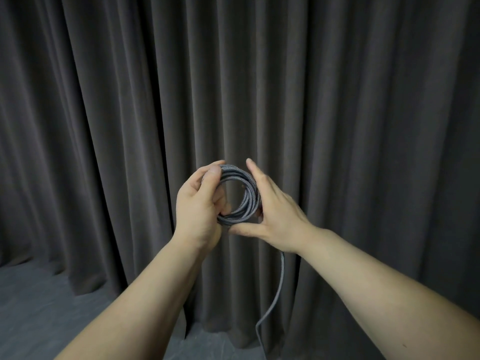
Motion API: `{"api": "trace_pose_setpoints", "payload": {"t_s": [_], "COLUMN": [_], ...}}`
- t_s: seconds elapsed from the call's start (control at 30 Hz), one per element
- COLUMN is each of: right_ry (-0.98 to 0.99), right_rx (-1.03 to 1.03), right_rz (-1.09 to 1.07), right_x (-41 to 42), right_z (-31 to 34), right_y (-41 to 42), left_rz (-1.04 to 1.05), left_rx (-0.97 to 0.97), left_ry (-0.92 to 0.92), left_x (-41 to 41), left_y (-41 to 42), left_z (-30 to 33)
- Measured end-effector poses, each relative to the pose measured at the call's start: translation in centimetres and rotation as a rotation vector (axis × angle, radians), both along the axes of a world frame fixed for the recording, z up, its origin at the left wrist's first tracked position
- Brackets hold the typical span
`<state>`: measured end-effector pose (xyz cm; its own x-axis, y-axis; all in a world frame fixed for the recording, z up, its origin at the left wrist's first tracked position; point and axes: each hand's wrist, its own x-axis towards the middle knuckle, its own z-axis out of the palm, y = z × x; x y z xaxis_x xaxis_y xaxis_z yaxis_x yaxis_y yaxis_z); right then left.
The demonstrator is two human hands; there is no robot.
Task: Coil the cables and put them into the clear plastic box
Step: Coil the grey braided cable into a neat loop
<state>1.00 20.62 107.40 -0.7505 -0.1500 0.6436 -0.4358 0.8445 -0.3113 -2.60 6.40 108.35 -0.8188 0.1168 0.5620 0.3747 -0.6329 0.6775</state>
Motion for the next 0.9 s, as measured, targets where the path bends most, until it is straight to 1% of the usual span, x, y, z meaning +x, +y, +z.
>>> {"api": "trace_pose_setpoints", "payload": {"t_s": [0.1,0.2,0.27,0.37,0.43,0.5,0.6,0.63,0.67,0.73,0.8,0.83,0.9], "right_ry": [0.126,0.328,0.404,0.427,0.480,0.555,0.586,0.602,0.630,0.693,0.702,0.677,0.617], "right_rx": [0.082,0.196,0.211,0.008,-0.087,-0.173,-0.369,-0.384,-0.342,-0.138,0.048,0.089,0.104], "right_rz": [-0.064,-0.069,-0.062,0.014,0.023,-0.007,-0.082,-0.117,-0.155,-0.227,-0.304,-0.336,-0.388], "right_x": [0.6,0.4,0.2,-0.3,-0.7,-1.1,-1.5,-1.6,-1.7,-1.8,-1.9,-1.9,-1.9], "right_z": [0.0,0.0,-0.2,-0.6,-0.8,-0.9,-0.3,-0.1,-0.1,-0.2,-0.7,-0.9,-0.9], "right_y": [0.2,0.4,0.5,0.4,0.4,0.2,-0.7,-1.0,-1.1,-1.0,-0.5,-0.3,-0.4], "left_rz": [0.060,0.108,0.128,0.161,0.166,0.157,0.140,0.140,0.141,0.140,0.146,0.153,0.162], "left_rx": [-0.021,-0.035,-0.042,-0.058,-0.059,-0.053,-0.049,-0.052,-0.050,-0.028,-0.011,-0.007,-0.009], "left_ry": [-0.001,-0.001,0.001,0.003,0.006,-0.003,-0.016,-0.019,-0.024,-0.042,-0.059,-0.063,-0.063], "left_x": [-0.1,0.1,0.2,0.2,0.2,0.1,0.1,0.1,0.1,0.0,-0.1,-0.1,-0.1], "left_y": [-0.1,-0.2,-0.1,0.0,0.0,0.2,0.8,1.0,1.1,1.1,0.9,0.9,1.0], "left_z": [0.1,0.1,0.0,0.0,0.1,0.1,0.1,0.1,0.1,-0.1,-0.3,-0.4,-0.3]}}
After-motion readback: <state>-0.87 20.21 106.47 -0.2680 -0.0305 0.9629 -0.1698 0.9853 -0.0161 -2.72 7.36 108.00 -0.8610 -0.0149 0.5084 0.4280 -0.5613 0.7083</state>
